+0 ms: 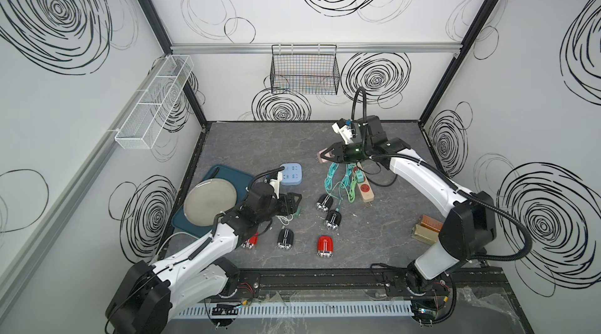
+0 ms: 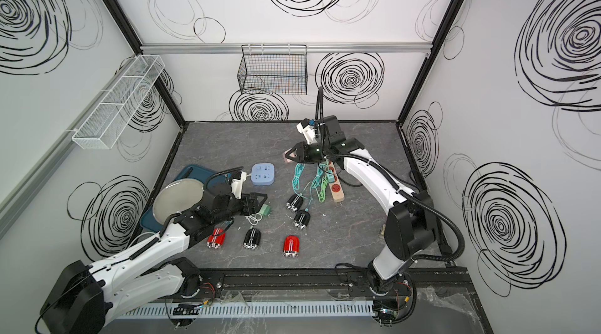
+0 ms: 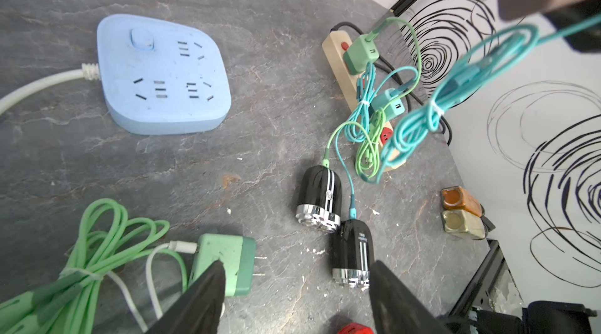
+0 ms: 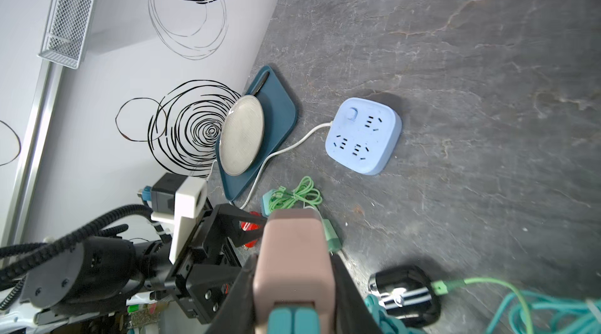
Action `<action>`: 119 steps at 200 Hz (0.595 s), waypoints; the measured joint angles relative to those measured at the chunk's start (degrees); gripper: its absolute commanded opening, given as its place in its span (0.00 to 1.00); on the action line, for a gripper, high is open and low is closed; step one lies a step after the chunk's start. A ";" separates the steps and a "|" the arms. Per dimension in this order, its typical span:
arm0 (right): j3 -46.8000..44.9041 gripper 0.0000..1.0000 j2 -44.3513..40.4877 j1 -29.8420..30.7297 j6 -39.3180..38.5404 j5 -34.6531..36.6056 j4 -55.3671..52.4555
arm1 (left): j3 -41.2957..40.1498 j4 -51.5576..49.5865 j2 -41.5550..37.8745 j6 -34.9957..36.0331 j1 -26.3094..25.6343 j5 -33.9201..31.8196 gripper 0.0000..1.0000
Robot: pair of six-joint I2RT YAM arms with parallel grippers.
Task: Unplug the electric shaver
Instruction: Place the plug at the center of the board.
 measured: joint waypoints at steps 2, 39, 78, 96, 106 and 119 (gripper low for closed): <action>0.44 0.17 0.50 0.04 0.13 -0.04 0.15 | -0.09 -0.04 0.00 -0.02 0.00 0.00 0.73; 4.63 0.16 9.09 0.92 3.98 -0.11 5.22 | -0.72 -0.46 -0.74 -0.07 0.11 0.00 0.73; 9.25 0.15 18.62 0.94 7.69 1.88 8.35 | -0.74 -0.70 -1.20 -0.04 0.22 0.00 0.73; 9.27 0.15 21.05 0.68 8.50 3.85 8.48 | -0.90 -1.11 -1.42 -0.04 0.22 -0.02 0.73; 9.27 0.15 21.99 0.48 8.70 4.48 8.39 | -1.07 -1.38 -1.60 -0.04 0.26 -0.02 0.73; 9.27 0.16 23.06 0.00 8.68 5.29 7.96 | -1.36 -1.70 -1.73 -0.04 0.26 0.00 0.74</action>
